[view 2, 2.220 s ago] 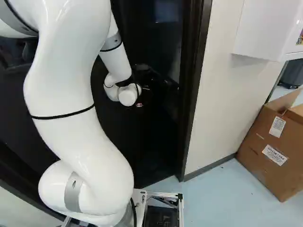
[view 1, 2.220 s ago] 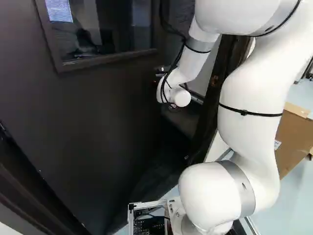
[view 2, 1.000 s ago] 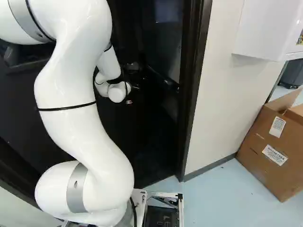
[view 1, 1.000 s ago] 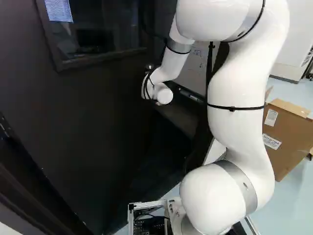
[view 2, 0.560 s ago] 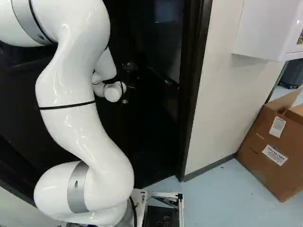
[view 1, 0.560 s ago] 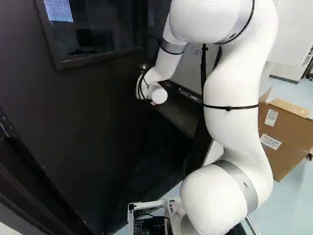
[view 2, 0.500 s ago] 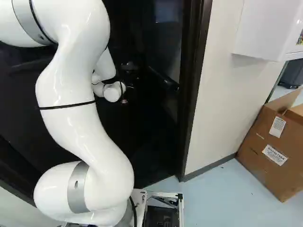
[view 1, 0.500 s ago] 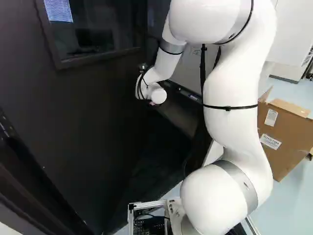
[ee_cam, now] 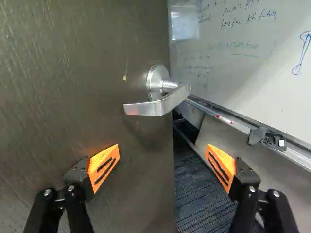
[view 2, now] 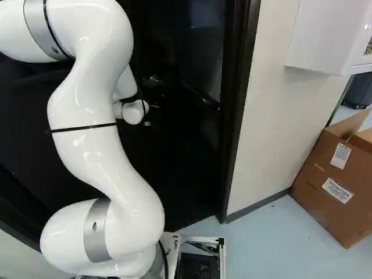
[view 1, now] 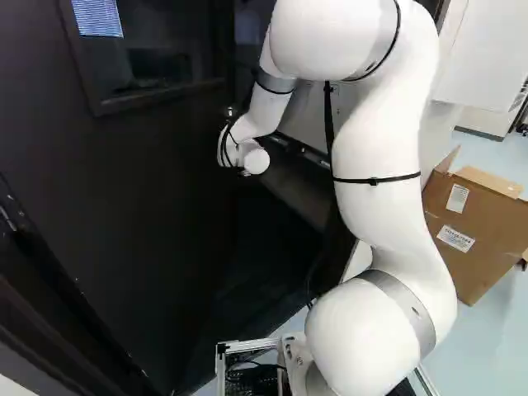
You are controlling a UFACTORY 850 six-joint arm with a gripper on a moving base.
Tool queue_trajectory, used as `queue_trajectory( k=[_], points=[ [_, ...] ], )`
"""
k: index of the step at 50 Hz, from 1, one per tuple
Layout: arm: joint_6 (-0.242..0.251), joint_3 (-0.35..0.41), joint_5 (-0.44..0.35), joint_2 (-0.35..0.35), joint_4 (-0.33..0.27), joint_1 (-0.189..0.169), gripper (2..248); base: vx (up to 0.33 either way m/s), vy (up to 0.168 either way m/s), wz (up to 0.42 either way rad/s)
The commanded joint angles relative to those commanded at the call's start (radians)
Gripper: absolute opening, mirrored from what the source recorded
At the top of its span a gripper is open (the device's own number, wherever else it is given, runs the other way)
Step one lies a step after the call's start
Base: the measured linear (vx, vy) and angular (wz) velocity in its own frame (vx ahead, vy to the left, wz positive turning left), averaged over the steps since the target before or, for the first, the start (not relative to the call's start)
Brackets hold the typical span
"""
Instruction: Open the door and move inside
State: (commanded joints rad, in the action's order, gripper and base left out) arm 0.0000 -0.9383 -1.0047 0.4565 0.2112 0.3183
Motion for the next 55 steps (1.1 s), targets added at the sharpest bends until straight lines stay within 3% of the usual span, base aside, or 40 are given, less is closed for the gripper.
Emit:
queue_trajectory(
  k=[55],
  points=[
    [0.000,-0.216,0.000,0.164,0.096,0.113,247,0.000,0.000,0.000]
  ],
)
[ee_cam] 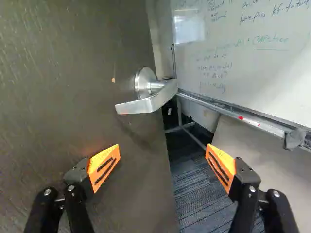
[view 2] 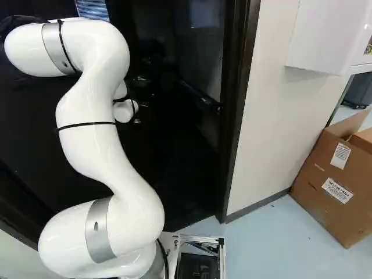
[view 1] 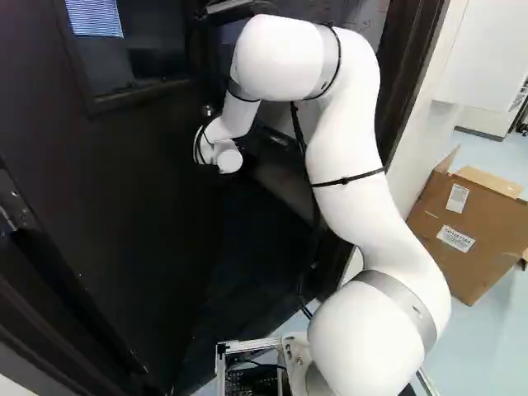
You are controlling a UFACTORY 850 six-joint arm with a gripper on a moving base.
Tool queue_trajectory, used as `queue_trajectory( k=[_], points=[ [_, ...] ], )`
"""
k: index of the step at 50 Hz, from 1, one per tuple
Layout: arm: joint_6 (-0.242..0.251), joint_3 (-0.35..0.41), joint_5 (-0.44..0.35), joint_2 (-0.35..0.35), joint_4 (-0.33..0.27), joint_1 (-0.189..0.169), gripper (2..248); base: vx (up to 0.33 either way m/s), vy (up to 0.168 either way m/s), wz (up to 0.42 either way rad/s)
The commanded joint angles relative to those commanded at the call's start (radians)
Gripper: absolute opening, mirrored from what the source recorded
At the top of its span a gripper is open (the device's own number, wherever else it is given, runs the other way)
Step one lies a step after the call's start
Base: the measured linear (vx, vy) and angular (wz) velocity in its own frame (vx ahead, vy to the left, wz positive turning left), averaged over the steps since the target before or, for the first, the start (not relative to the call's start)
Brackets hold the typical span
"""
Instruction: Open the door and move inside
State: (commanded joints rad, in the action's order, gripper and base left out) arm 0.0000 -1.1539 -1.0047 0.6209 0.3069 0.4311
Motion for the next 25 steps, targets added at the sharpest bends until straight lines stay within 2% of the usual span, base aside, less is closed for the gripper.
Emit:
queue_trajectory(
  k=[25],
  points=[
    [0.000,-0.079,0.000,0.058,0.000,0.051,247,0.000,0.000,0.000]
  ],
)
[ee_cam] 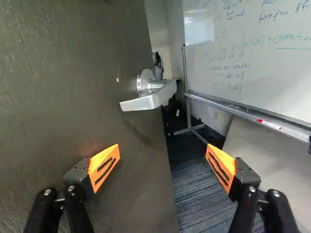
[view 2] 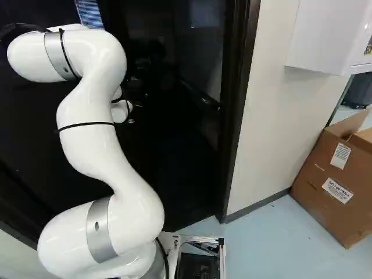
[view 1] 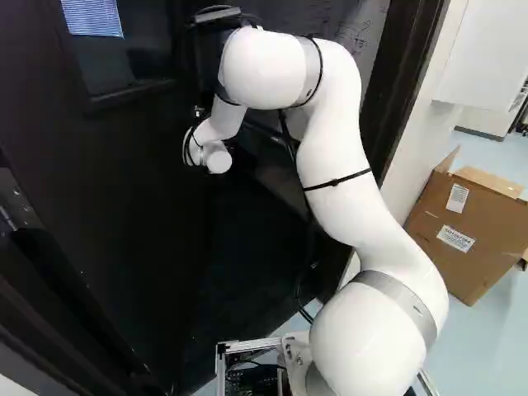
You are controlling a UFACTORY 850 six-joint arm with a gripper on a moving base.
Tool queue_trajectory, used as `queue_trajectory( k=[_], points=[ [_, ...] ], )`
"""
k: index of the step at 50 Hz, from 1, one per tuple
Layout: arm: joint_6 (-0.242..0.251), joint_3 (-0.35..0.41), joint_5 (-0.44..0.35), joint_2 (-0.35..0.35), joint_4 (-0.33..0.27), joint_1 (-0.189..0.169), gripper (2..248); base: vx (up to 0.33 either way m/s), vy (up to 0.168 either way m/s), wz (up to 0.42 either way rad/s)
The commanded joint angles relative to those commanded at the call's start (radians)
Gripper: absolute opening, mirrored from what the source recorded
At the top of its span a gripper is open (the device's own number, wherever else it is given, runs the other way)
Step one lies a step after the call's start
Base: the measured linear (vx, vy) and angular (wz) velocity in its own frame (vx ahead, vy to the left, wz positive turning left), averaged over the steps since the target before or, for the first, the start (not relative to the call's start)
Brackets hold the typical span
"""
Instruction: Open the door and move inside
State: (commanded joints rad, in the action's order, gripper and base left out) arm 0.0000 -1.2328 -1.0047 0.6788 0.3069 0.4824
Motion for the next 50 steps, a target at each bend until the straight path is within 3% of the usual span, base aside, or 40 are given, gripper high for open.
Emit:
queue_trajectory(
  k=[29,50],
  points=[
    [0.000,-0.085,0.000,0.061,0.000,0.040,247,0.000,0.000,0.000],
    [0.000,-0.005,0.000,0.004,0.000,0.016,247,0.000,0.000,0.000]
  ],
)
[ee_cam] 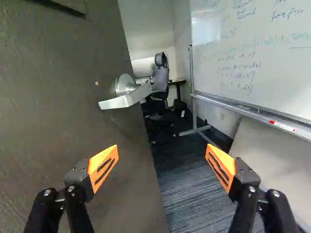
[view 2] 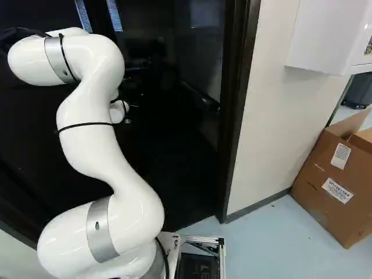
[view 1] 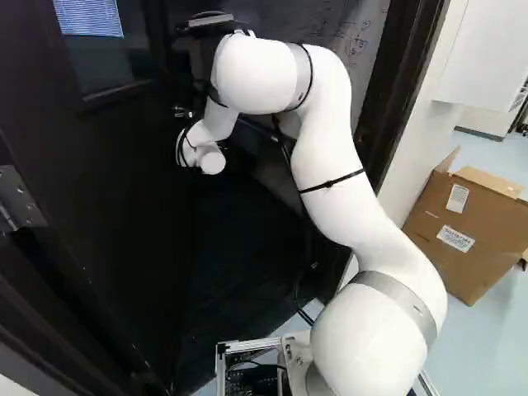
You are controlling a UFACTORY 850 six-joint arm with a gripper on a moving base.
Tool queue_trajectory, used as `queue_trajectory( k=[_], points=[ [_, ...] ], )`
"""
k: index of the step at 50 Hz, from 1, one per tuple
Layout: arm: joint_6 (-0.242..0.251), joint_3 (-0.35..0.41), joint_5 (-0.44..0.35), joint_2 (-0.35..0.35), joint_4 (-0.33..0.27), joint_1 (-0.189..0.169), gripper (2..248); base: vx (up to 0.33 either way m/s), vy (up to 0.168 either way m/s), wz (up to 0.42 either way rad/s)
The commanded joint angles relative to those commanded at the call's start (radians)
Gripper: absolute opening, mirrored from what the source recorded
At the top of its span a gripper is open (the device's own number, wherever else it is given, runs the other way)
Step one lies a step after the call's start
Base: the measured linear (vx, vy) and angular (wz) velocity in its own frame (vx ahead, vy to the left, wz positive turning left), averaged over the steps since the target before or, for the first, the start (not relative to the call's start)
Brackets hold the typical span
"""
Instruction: Open the door and move inside
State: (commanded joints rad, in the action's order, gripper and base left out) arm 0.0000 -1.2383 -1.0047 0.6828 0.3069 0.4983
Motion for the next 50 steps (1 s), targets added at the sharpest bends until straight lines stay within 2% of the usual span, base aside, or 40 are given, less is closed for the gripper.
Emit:
queue_trajectory(
  k=[19,50],
  points=[
    [0.000,0.128,0.000,-0.095,0.000,-0.012,247,0.000,0.000,0.000],
    [0.000,0.319,0.000,-0.241,0.000,0.013,247,0.000,0.000,0.000]
  ],
)
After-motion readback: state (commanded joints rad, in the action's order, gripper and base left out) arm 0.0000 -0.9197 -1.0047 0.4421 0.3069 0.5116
